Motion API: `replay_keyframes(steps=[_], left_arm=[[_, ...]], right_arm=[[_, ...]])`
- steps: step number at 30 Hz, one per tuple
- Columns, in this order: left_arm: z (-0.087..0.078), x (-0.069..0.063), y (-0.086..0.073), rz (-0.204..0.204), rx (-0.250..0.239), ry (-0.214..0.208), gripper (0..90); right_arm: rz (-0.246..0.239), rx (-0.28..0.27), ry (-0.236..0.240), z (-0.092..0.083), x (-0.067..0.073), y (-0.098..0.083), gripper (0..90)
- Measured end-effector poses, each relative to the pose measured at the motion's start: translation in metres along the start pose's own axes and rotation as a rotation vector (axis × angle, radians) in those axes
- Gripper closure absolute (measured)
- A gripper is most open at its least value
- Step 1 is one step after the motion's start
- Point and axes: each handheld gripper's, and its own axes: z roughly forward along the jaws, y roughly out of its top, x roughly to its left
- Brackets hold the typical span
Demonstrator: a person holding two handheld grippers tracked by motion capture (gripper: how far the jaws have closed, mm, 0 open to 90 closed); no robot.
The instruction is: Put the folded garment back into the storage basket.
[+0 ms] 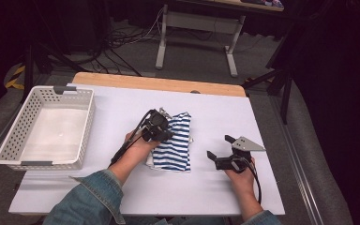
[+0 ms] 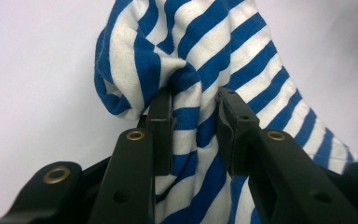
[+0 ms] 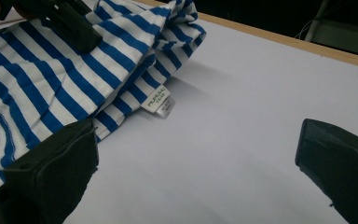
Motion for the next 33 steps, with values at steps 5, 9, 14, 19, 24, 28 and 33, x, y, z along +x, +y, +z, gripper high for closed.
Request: replay_keyframes(steps=[5, 9, 14, 19, 24, 28, 33], left_arm=[[-0.019, -0.003, 0.007, 0.015, -0.030, -0.004, 69.7], [-0.030, -0.005, 0.014, 0.033, -0.040, 0.004, 69.9], [-0.045, -0.008, 0.021, 0.057, -0.049, 0.016, 70.1], [-0.059, -0.008, 0.025, 0.063, -0.059, 0.026, 70.1], [-0.076, -0.007, 0.029, 0.073, -0.072, 0.039, 70.2], [-0.092, -0.003, 0.032, 0.073, -0.087, 0.048, 70.2], [-0.115, 0.004, 0.031, 0.068, -0.104, 0.067, 70.2]], right_arm=[[0.002, -0.011, 0.003, 0.000, 0.000, -0.001, 0.0], [-0.003, -0.023, 0.003, 0.000, 0.003, -0.001, 0.0], [-0.010, -0.023, 0.008, 0.001, 0.004, -0.002, 0.0], [-0.018, -0.022, 0.011, 0.002, 0.005, -0.002, 0.0], [-0.022, -0.018, 0.013, 0.003, 0.006, -0.002, 0.0], [-0.014, -0.017, 0.013, 0.003, 0.005, -0.003, 0.0], [-0.013, -0.014, 0.011, 0.004, 0.005, -0.003, 0.0]])
